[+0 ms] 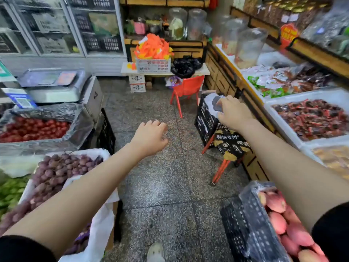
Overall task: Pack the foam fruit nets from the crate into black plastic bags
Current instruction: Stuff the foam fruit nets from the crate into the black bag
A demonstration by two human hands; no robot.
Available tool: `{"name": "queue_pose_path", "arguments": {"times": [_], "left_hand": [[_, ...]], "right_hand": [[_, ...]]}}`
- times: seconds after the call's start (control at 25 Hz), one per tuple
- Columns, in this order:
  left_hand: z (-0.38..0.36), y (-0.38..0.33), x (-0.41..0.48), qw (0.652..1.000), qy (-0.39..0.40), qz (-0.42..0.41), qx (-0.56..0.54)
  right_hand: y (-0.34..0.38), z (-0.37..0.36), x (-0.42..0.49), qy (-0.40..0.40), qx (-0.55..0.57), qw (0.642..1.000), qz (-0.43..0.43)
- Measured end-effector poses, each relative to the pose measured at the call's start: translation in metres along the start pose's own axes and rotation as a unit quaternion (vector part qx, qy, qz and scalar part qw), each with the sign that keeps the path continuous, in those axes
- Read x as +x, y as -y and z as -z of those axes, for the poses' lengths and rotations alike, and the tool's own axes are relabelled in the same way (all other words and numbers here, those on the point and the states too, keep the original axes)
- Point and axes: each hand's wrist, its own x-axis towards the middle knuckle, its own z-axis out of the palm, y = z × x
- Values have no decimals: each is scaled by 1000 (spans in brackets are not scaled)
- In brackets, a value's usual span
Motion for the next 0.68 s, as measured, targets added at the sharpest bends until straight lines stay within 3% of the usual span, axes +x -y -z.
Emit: {"name": "queue_pose_path", "arguments": {"times": [0.32,0.68], "left_hand": [[-31,82,85,999,48,12,-13],[-65,119,205,996,89,28,-17]], "right_hand": [[43,-55,120,43,32,998,29],[32,-109,254,75,29,995,56]]}}
